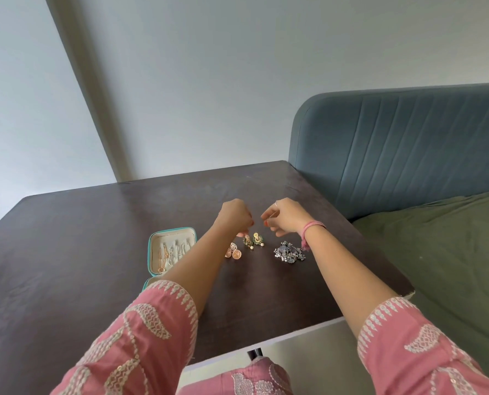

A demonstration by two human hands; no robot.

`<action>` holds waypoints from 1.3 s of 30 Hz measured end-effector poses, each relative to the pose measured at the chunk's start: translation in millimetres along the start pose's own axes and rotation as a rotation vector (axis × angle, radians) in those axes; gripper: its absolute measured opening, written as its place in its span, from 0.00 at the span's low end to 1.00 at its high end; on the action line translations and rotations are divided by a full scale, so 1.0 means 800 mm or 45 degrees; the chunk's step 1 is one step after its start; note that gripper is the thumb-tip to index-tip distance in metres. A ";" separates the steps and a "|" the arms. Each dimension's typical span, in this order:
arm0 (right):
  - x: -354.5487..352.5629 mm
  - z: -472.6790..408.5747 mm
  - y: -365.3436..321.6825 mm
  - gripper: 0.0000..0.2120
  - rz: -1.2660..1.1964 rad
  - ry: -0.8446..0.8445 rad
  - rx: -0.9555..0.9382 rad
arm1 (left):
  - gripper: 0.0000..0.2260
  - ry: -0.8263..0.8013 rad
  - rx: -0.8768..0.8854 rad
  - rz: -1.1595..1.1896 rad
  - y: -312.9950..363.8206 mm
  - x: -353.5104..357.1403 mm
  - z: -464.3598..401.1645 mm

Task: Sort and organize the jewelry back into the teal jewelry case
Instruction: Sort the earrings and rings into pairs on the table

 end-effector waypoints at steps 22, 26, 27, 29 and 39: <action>-0.010 0.126 0.117 0.06 -0.396 0.567 -0.166 | 0.09 0.248 0.234 0.170 -0.009 0.115 0.108; -0.006 0.128 0.111 0.07 -0.188 0.557 -0.225 | 0.08 0.290 0.252 0.142 -0.010 0.119 0.112; -0.004 0.126 0.108 0.08 -0.142 0.533 -0.236 | 0.08 0.290 0.248 0.137 -0.010 0.120 0.112; 0.000 0.123 0.104 0.08 -0.069 0.497 -0.250 | 0.08 0.283 0.227 0.131 -0.010 0.122 0.111; 0.003 0.111 0.100 0.09 0.188 0.466 -0.159 | 0.07 0.328 0.222 0.065 0.003 0.125 0.114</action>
Point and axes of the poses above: each hand's wrist, its own z-axis away from the middle knuckle, its own x-axis out of the palm, y = z × x, the point moved 8 cm from there along -z, towards the middle knuckle
